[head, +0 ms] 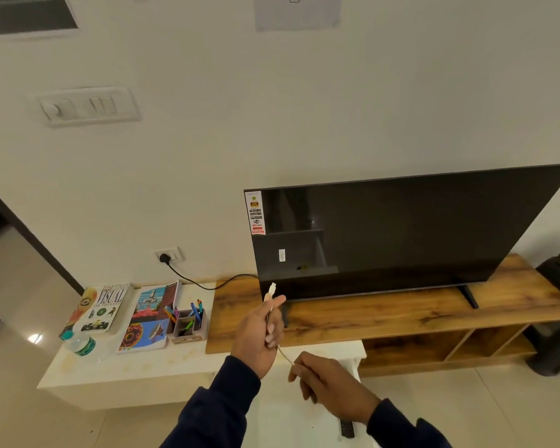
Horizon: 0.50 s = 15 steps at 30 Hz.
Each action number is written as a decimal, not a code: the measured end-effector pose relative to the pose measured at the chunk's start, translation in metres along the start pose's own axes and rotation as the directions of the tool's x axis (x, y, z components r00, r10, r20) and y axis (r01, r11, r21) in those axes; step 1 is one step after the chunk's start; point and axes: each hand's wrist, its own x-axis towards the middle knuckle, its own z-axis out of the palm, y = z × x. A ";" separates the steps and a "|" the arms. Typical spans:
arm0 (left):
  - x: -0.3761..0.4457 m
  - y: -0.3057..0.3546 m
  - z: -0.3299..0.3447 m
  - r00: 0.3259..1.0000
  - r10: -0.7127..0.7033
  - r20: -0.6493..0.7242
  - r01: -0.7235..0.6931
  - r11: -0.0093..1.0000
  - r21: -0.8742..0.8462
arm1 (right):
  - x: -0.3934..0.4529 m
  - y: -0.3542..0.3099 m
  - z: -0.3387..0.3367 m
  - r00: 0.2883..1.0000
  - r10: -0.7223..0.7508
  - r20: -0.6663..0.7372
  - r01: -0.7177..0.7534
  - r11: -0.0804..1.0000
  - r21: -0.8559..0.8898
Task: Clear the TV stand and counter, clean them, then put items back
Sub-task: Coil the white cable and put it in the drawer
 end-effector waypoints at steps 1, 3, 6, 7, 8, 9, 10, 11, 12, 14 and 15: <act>0.000 0.002 -0.001 1.000 -0.004 0.028 0.004 1.000 0.013 | 0.002 0.006 -0.006 1.000 0.012 0.023 -0.011 0.999 -0.046; -0.003 0.004 -0.002 0.997 -0.018 0.074 0.015 0.999 0.043 | 0.010 0.017 -0.021 0.999 0.024 0.031 -0.020 0.991 -0.129; -0.011 0.004 0.002 0.986 -0.061 0.157 0.039 0.990 0.137 | 0.028 0.018 -0.053 0.999 0.024 0.027 -0.017 0.968 -0.250; -0.014 0.003 0.005 0.975 -0.088 0.205 0.051 0.983 0.179 | 0.033 0.014 -0.064 0.999 0.032 0.022 -0.025 0.965 -0.261; -0.017 0.003 0.007 0.958 -0.120 0.260 0.064 0.974 0.217 | 0.038 0.009 -0.075 0.999 0.036 0.010 -0.032 0.966 -0.255; -0.019 0.002 0.008 0.937 -0.157 0.311 0.079 0.965 0.250 | 0.042 0.003 -0.085 0.999 0.033 -0.006 -0.034 0.969 -0.246; -0.020 0.001 0.010 0.919 -0.189 0.346 0.091 0.956 0.279 | 0.046 -0.004 -0.094 0.999 0.017 -0.027 -0.023 0.971 -0.236; -0.021 -0.001 0.011 0.907 -0.210 0.366 0.100 0.949 0.299 | 0.049 -0.012 -0.102 0.999 0.002 -0.048 -0.013 0.974 -0.228; -0.021 -0.003 0.012 0.900 -0.226 0.372 0.108 0.944 0.312 | 0.051 -0.019 -0.107 0.998 -0.008 -0.066 -0.007 0.977 -0.215; -0.020 -0.008 0.013 0.910 -0.238 0.339 0.122 0.936 0.332 | 0.054 -0.031 -0.114 0.996 -0.008 -0.091 -0.010 0.980 -0.198; -0.018 -0.011 0.013 0.927 -0.225 0.301 0.116 0.933 0.341 | 0.054 -0.035 -0.116 0.994 -0.010 -0.109 -0.014 0.977 -0.213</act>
